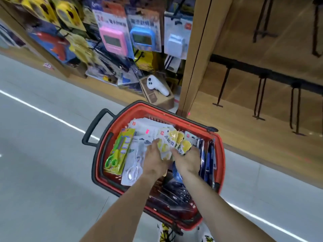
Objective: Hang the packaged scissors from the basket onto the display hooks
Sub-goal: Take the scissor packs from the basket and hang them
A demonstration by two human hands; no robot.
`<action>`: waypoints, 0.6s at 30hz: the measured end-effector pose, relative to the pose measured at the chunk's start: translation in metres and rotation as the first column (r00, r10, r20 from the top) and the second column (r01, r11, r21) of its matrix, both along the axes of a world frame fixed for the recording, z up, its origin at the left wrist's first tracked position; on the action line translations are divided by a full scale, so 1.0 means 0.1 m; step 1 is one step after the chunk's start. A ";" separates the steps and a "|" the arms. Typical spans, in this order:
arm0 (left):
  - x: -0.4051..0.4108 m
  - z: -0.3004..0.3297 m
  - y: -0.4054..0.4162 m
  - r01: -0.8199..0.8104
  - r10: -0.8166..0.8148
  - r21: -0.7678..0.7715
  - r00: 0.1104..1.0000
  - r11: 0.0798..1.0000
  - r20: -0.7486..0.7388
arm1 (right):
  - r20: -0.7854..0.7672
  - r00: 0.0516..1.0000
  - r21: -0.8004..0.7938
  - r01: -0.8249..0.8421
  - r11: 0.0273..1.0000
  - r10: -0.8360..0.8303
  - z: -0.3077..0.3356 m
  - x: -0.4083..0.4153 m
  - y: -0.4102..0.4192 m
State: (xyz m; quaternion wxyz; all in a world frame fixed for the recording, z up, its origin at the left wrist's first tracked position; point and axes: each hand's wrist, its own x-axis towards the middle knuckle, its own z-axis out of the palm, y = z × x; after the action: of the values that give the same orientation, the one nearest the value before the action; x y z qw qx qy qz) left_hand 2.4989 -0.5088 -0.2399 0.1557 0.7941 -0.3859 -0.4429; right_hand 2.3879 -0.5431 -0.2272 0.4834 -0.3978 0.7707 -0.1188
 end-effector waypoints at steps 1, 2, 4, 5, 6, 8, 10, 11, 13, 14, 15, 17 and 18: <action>0.01 -0.05 -0.01 0.004 -0.004 -0.002 1.000 1.000 -0.007 | 0.002 1.000 -0.020 0.000 1.000 0.001 -0.04 0.03 -0.03; 0.01 -0.11 -0.01 -0.004 0.004 -0.007 1.000 1.000 -0.015 | 0.009 1.000 -0.028 -0.002 1.000 0.002 -0.06 0.06 -0.06; 0.03 -0.15 0.00 -0.032 0.030 -0.048 0.999 0.998 -0.035 | 0.037 0.999 -0.032 0.012 0.999 -0.011 -0.05 0.11 -0.12; 0.05 -0.17 0.02 -0.046 0.042 -0.071 0.998 0.996 -0.048 | 0.056 0.998 -0.030 0.023 0.999 -0.021 -0.05 0.14 -0.15; 0.07 -0.18 0.03 -0.062 0.056 -0.092 0.996 0.994 -0.069 | 0.071 0.997 -0.022 0.026 0.999 -0.024 -0.05 0.18 -0.18; 0.10 -0.21 0.06 -0.065 0.052 -0.117 0.992 0.991 -0.111 | 0.077 0.997 0.017 0.023 1.000 -0.024 -0.04 0.29 -0.21; 0.11 -0.18 0.08 -0.074 0.050 -0.131 0.983 0.989 -0.177 | 0.043 0.999 0.049 0.007 0.999 -0.009 -0.04 0.37 -0.24; 0.12 -0.19 0.10 -0.083 0.053 -0.133 0.975 0.988 -0.217 | 0.011 1.000 0.051 -0.002 0.999 0.001 -0.04 0.40 -0.24; 0.13 -0.15 0.12 -0.120 0.080 -0.117 0.950 0.986 -0.300 | -0.035 0.999 0.034 0.011 0.999 -0.010 -0.03 0.41 -0.23; 0.14 -0.11 0.14 -0.151 0.107 -0.104 0.934 0.983 -0.342 | -0.041 0.999 0.020 0.028 0.999 -0.027 0.00 0.40 -0.21; 0.15 -0.08 0.15 -0.185 0.137 -0.104 0.924 0.977 -0.358 | -0.039 0.998 0.001 0.049 0.999 -0.049 0.03 0.37 -0.21; 0.14 0.03 0.17 -0.233 0.175 -0.133 0.922 0.963 -0.344 | -0.028 0.996 -0.063 0.082 0.995 -0.084 0.14 0.27 -0.20; 0.14 0.10 0.20 -0.246 0.191 -0.137 0.926 0.959 -0.326 | -0.017 0.995 -0.092 0.093 0.991 -0.095 0.23 0.20 -0.19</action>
State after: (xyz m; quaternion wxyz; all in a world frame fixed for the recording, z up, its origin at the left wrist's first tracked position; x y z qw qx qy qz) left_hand 2.5125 -0.4887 -0.2297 0.3321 0.7363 -0.3031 -0.5057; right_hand 2.4079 -0.5621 -0.2038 0.4503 -0.3841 0.7874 -0.1720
